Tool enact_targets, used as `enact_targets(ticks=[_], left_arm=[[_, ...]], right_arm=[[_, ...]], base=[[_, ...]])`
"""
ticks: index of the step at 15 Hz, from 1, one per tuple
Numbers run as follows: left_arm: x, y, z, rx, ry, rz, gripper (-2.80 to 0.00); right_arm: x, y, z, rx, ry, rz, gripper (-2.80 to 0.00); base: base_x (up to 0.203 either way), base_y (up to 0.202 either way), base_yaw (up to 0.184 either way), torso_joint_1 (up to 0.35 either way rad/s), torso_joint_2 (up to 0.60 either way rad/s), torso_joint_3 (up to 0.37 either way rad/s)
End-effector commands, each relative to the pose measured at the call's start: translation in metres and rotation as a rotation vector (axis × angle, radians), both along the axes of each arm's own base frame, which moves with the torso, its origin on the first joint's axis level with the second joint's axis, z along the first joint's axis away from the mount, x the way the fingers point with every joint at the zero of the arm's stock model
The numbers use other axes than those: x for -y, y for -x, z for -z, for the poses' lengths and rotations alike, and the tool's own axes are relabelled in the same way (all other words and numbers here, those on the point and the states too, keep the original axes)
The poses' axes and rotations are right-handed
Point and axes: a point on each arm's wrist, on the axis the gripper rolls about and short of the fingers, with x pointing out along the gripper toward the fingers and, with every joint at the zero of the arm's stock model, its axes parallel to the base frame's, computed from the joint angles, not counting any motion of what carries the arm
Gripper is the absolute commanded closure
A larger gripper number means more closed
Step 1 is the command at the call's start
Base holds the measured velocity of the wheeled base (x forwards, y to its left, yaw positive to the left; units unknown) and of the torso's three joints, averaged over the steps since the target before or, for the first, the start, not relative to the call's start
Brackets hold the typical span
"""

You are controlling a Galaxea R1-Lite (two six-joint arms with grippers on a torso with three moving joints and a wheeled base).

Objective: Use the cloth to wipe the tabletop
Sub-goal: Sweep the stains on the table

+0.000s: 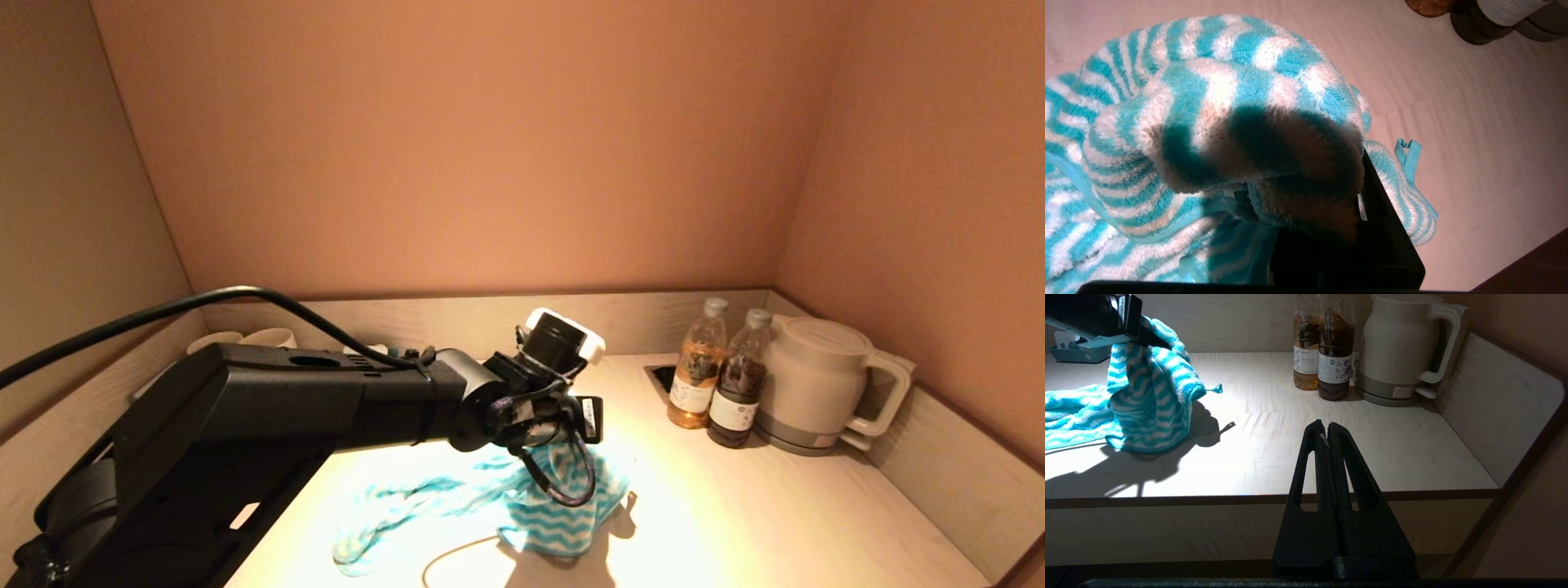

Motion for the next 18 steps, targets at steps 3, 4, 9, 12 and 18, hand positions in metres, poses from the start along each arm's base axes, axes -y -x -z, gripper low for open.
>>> enact_targets(ticks=[3,4,9,12,18], left_arm=[[0.001,-0.01,0.027,0.015,-0.071,0.014,0.0],[-0.004,-0.019,0.047,0.001,-0.117,-0.02,0.0],[-0.025,-0.033,0.11,-0.082,-0.335,-0.13,0.0],[-0.025,-0.031,0.113,-0.095,-0.343,-0.133,0.0],[-0.055,-0.037,0.097,-0.163,-0.388,-0.345,0.0]], right_arm=[[0.0,0.0,0.0,0.0,0.001,-0.001,0.0],[0.0,0.0,0.0,0.001,0.001,-0.001,0.0],[0.0,0.0,0.0,-0.001,0.001,-0.001,0.0],[0.0,0.0,0.0,0.0,0.001,-0.001,0.0],[0.0,0.0,0.0,-0.001,0.001,-0.001,0.0]], base=[[0.0,0.0,0.0,0.0,0.0,0.0],[0.0,0.0,0.0,0.0,0.0,0.0],[0.0,0.0,0.0,0.0,0.0,0.0],[0.0,0.0,0.0,0.0,0.0,0.0],[0.0,0.0,0.0,0.0,0.0,0.0]])
